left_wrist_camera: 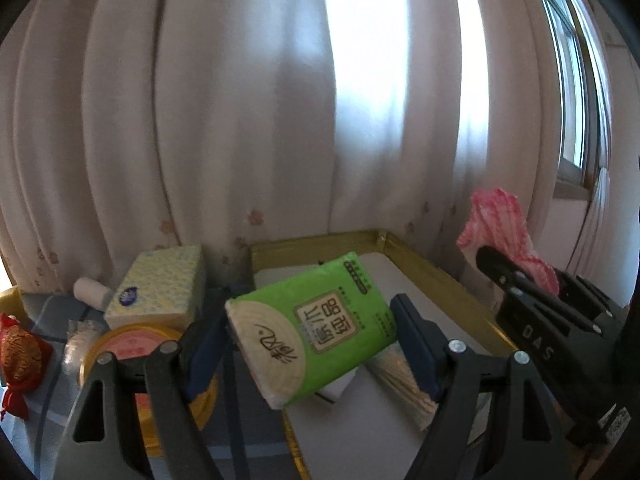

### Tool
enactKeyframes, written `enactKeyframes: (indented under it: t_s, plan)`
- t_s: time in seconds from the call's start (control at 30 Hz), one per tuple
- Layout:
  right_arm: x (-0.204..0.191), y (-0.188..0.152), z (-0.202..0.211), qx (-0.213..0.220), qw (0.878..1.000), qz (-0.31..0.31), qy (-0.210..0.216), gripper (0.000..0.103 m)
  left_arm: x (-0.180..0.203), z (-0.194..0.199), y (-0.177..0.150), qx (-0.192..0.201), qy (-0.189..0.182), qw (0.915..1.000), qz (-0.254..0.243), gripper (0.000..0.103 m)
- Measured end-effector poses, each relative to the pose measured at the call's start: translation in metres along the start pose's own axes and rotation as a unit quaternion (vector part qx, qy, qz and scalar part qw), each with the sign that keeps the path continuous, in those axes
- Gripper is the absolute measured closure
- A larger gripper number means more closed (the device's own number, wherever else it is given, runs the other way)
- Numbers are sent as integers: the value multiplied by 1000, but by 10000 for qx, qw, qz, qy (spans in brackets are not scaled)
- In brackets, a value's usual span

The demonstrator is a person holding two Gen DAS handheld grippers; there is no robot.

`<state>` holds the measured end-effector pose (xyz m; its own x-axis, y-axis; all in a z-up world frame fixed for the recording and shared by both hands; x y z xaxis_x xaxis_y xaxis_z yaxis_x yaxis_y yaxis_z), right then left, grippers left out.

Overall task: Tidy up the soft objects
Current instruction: 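Carry the towel bundle and tissue pack into the gold tray and open both tools, then withdraw both tools up and away from the tray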

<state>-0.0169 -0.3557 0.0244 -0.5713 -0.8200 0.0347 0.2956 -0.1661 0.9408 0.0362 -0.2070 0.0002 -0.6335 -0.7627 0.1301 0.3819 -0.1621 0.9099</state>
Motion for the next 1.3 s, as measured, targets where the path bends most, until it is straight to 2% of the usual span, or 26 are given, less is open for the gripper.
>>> enactKeyframes:
  t_s: [0.23,0.57,0.67,0.7,0.73,0.77,0.83,1.0,1.3]
  plan:
    - [-6,-3,-13,-284,9995,81,149,58,2,-12,-8,-230,10,9997,-33,24]
    - [-17,-3,-22,-361,9984,298,314,57,5,-20,-9,-436,14,9990,-98,23]
    - [-21,-2,-22,-338,9981,339,388,48,6,-22,-9,-488,44,9987,-127,19]
    - [-21,-2,-20,-287,9982,335,402,36,6,-23,-9,-503,40,9986,-153,16]
    - [-21,-2,-17,-192,9985,309,407,22,7,-23,-9,-507,41,9985,-188,8]
    - [-20,-1,-14,-110,9988,288,378,17,8,-22,-9,-469,41,9986,-223,3]
    - [-20,-1,-6,89,9991,262,308,7,12,-16,-9,-331,31,9989,-328,0]
    - [-19,0,3,268,9991,237,205,5,13,-13,-10,-338,65,9985,-429,0]
    - [13,-1,2,63,9985,-532,134,5,-1,-6,-10,-184,82,9997,-153,0]
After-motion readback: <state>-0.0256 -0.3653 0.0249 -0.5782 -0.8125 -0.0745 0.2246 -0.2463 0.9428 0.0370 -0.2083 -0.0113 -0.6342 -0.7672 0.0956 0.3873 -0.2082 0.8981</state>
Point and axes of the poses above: each gripper's, at about its wrist camera, not at the fingertips, and z roughly against the way its jaws point, x to its right, y to its top, the point moved 3 cm from there along -z, roughly the way its jaws point, and after that the axes turned 14 degrees about -y, right-handed, at the moved point
